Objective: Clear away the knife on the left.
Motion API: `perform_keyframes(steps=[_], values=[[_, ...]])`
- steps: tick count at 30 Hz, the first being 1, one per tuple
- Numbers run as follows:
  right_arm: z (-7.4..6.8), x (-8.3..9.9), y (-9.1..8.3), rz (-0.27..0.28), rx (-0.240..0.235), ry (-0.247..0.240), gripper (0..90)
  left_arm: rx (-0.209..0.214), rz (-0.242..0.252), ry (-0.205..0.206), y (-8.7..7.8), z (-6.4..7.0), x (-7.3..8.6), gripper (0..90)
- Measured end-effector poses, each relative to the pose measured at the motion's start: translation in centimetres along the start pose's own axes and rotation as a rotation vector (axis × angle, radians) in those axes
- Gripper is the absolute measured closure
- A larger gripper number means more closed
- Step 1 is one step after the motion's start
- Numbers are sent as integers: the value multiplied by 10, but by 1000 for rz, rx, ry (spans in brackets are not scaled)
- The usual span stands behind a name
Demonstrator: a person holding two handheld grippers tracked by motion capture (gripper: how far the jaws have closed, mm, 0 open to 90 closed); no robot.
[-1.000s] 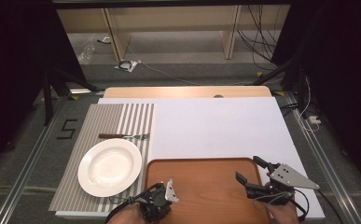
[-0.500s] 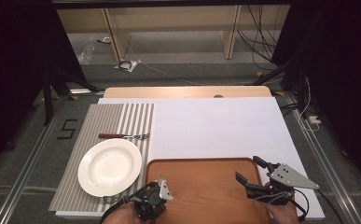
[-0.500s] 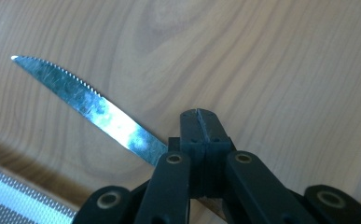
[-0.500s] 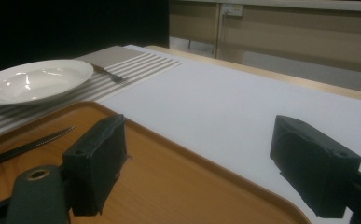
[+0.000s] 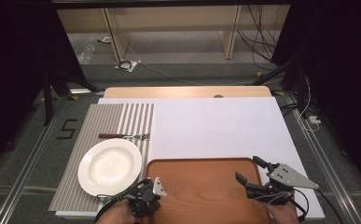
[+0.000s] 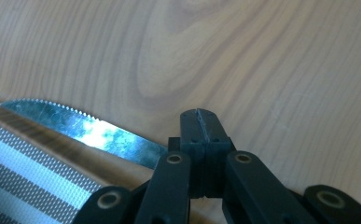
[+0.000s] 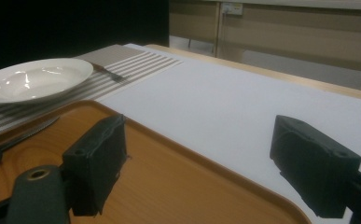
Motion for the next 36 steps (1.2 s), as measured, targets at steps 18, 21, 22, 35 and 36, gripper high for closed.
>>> perform_keyframes(steps=[18, 21, 22, 35, 36], values=[[0, 0, 0, 2, -1, 0, 194, -20, 16, -28, -1, -7, 3, 879], [0, 0, -1, -4, 2, -2, 194, -14, 26, -31, -2, -7, 3, 863], [0, 0, -1, -2, -1, -2, 194, -12, 34, -32, -3, -7, 2, 819], [0, 0, 0, 2, -4, -1, 194, -5, 122, -100, -12, -10, -1, 486], [0, 0, 0, 1, -3, -1, 194, -6, 130, -104, -12, -10, -1, 459]])
Point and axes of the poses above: each handheld gripper's, and its own axes: y roughly forward along the jaws, x roughly out of its underside, z roughly to its right, the point moved 1 cm from there along y, roughly forward along the jaws, and after that the axes turned 10 degrees about -z, right-handed, at the moved point
